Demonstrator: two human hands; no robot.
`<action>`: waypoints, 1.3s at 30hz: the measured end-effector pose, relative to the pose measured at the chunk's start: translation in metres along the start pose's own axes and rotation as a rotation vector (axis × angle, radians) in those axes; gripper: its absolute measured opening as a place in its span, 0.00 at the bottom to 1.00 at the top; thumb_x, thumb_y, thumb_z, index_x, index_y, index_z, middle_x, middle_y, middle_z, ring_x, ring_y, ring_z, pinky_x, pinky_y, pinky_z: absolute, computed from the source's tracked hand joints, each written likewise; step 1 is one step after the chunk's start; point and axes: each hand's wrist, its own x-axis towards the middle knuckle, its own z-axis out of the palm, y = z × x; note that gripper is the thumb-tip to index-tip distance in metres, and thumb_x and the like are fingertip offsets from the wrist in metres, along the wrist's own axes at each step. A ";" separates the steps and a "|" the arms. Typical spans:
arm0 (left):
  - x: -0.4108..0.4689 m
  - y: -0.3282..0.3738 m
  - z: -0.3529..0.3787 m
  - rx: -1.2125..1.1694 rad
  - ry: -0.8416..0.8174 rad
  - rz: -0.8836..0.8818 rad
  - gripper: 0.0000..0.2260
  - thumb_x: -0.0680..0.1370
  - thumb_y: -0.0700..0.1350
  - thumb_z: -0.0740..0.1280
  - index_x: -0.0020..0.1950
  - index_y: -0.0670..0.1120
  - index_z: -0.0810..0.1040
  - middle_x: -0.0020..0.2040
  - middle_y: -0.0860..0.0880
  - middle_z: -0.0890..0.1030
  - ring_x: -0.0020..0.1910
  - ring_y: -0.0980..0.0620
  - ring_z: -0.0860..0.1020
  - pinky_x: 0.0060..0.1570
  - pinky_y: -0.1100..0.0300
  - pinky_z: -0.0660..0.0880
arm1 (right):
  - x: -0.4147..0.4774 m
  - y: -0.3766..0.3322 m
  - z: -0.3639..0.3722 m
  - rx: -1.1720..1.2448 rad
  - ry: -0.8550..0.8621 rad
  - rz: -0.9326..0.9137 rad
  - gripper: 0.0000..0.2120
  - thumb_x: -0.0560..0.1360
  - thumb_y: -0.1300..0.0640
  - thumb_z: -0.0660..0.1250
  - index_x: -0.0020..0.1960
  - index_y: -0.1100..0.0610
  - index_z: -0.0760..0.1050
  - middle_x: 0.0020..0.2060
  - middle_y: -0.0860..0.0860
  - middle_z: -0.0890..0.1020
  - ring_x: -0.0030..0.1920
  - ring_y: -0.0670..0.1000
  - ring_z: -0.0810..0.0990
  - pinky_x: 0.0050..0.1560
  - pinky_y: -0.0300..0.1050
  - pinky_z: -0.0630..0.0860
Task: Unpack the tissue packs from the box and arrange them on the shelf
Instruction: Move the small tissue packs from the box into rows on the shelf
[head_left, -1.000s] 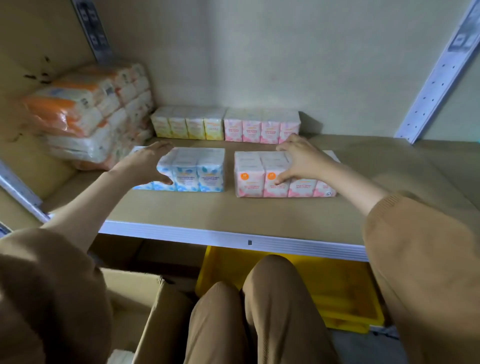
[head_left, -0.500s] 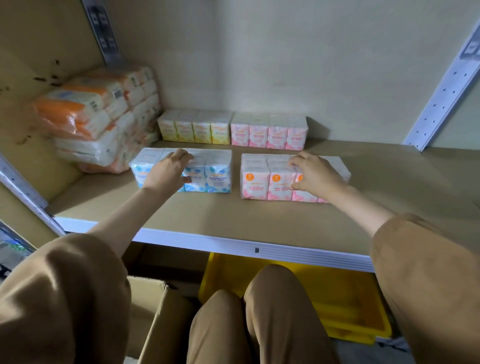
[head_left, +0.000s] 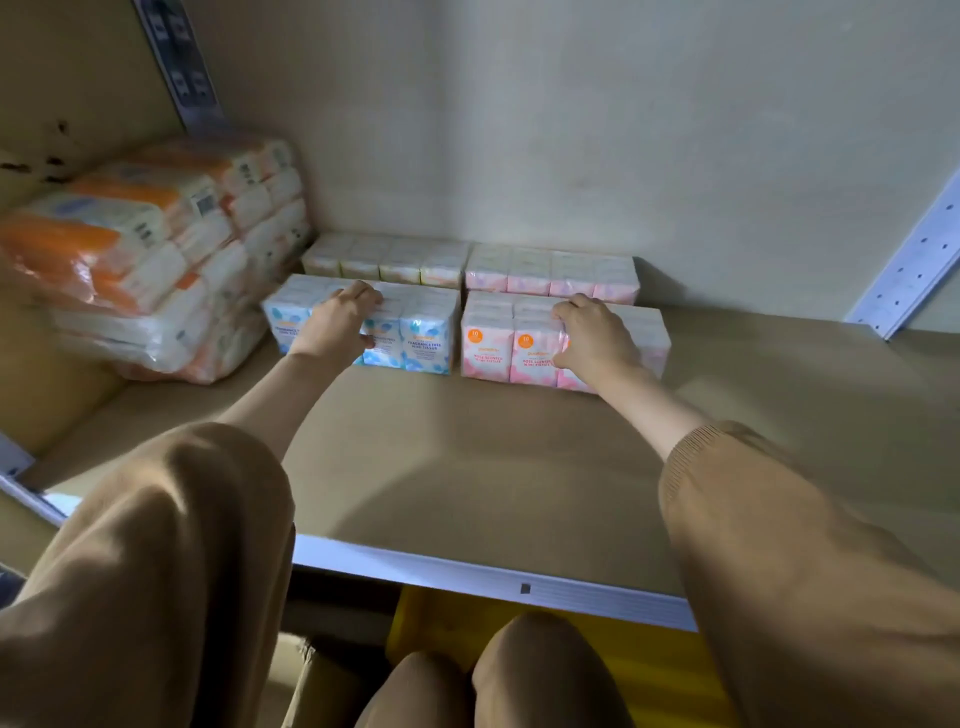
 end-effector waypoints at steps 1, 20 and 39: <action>0.005 -0.001 0.002 -0.008 0.005 -0.001 0.26 0.70 0.32 0.72 0.67 0.35 0.71 0.67 0.40 0.72 0.65 0.39 0.72 0.63 0.49 0.68 | 0.005 -0.002 0.002 -0.004 0.008 0.003 0.20 0.71 0.66 0.68 0.62 0.63 0.71 0.64 0.57 0.72 0.63 0.58 0.71 0.57 0.50 0.73; 0.032 0.000 0.005 0.016 0.035 -0.019 0.24 0.70 0.31 0.71 0.65 0.35 0.71 0.66 0.38 0.71 0.62 0.37 0.73 0.59 0.47 0.70 | 0.037 -0.017 0.014 -0.053 0.061 0.033 0.21 0.71 0.68 0.67 0.64 0.63 0.69 0.63 0.58 0.72 0.64 0.58 0.69 0.56 0.50 0.72; -0.144 0.002 -0.032 -0.012 0.040 -0.304 0.17 0.76 0.44 0.66 0.65 0.44 0.75 0.66 0.44 0.75 0.64 0.42 0.73 0.61 0.51 0.70 | -0.057 -0.142 0.016 0.273 -0.103 -0.408 0.19 0.69 0.58 0.69 0.60 0.59 0.75 0.59 0.58 0.77 0.60 0.58 0.74 0.58 0.45 0.70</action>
